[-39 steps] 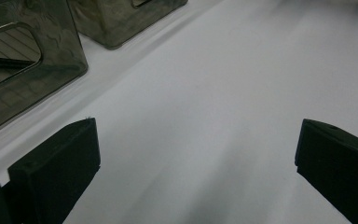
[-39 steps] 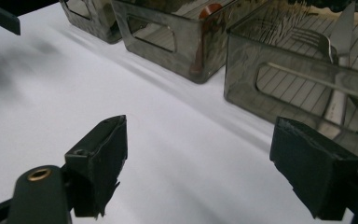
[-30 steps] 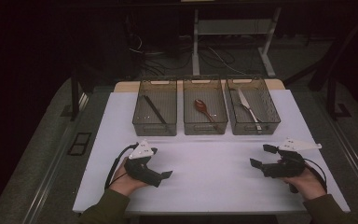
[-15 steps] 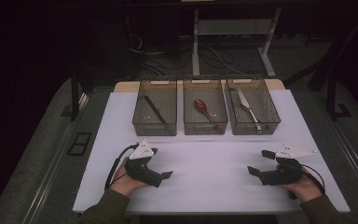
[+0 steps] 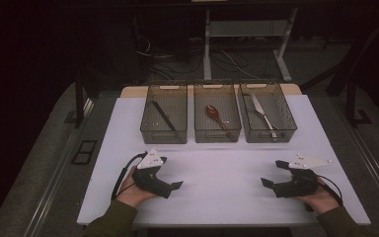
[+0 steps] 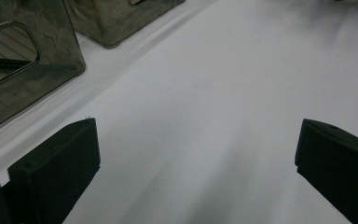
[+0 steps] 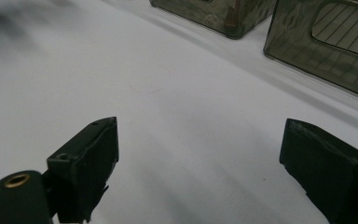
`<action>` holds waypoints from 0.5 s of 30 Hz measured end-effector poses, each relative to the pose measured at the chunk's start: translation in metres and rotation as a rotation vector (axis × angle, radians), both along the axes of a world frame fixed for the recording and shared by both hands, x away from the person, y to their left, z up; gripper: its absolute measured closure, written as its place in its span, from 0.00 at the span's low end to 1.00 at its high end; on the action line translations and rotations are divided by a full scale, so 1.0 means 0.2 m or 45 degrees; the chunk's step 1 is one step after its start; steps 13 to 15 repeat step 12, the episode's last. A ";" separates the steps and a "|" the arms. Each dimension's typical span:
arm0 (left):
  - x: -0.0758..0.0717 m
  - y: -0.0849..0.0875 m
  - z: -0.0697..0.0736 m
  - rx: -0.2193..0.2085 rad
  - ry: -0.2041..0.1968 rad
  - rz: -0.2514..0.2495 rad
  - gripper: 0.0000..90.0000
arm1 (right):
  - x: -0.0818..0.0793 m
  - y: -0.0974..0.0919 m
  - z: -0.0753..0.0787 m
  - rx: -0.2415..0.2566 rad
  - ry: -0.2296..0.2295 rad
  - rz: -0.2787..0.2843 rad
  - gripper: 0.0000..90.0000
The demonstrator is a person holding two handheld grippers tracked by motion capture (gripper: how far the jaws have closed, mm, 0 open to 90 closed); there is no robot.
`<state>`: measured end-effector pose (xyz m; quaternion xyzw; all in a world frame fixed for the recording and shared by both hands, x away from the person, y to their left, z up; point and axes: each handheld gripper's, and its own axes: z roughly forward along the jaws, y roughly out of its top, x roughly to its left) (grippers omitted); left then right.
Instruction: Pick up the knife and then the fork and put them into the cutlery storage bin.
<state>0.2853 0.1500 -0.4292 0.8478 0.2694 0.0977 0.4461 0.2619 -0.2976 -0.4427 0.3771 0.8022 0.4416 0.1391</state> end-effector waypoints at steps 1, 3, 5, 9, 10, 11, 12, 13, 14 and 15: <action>0.00 0.00 0.00 0.001 0.000 0.000 0.00 | 0.00 0.00 0.00 0.000 0.000 0.000 0.13; 0.00 0.00 0.00 0.002 0.000 -0.001 0.00 | 0.00 0.00 0.00 0.001 -0.001 0.001 0.13; 0.00 0.00 0.00 0.010 -0.001 -0.007 0.00 | 0.00 0.00 0.00 -0.001 -0.003 0.006 0.13; 0.00 0.00 0.00 0.011 -0.001 -0.006 0.00 | 0.00 0.00 0.00 0.001 -0.005 0.007 0.13; 0.00 0.00 0.00 0.012 -0.001 -0.006 0.00 | 0.00 0.00 0.00 0.002 -0.007 0.008 0.13; 0.00 0.00 0.00 0.012 -0.002 -0.006 0.00 | 0.00 0.00 0.00 0.003 -0.008 0.008 0.13; 0.00 0.00 0.00 0.012 -0.002 -0.007 0.00 | 0.00 0.00 0.00 0.005 -0.007 0.007 0.13; 0.00 0.00 0.00 0.012 -0.002 -0.007 0.00 | 0.00 0.00 0.00 0.005 -0.007 0.007 0.13; 0.00 0.00 0.00 0.012 -0.002 -0.007 0.00 | 0.00 0.00 0.00 0.005 -0.007 0.007 0.13; 0.00 0.00 0.00 0.012 -0.002 -0.007 0.00 | 0.00 0.00 0.00 0.005 -0.007 0.007 0.13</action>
